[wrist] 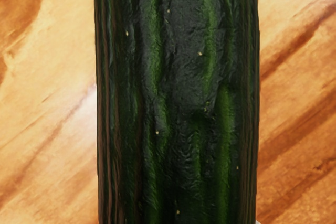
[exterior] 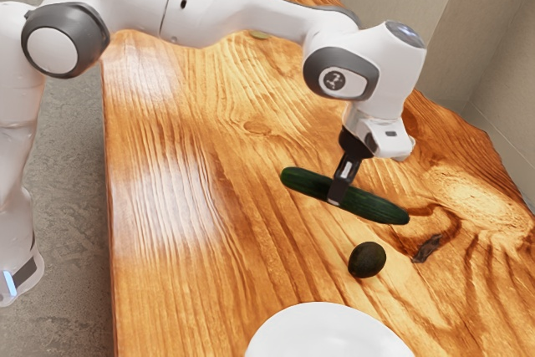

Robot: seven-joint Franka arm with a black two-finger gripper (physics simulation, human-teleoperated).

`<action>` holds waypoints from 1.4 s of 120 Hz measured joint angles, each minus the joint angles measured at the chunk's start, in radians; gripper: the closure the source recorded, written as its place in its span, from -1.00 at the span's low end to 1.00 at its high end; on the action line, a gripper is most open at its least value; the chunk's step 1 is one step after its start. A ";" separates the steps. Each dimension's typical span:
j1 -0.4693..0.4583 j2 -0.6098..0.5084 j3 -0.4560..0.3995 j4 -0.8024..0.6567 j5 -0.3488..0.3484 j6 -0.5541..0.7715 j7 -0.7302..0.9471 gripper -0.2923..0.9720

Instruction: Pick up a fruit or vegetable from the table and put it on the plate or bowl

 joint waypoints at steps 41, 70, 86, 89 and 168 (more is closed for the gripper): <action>-0.004 -0.005 -0.348 0.003 0.143 -0.023 -0.182 0.30; -0.012 0.025 -0.493 0.003 0.247 -0.021 -0.345 0.29; -0.020 0.060 -0.505 0.003 0.269 0.001 -0.420 0.28; -0.021 0.072 -0.505 0.003 0.272 0.010 -0.433 0.28; -0.041 0.232 -0.545 0.004 0.358 0.133 -0.678 -0.13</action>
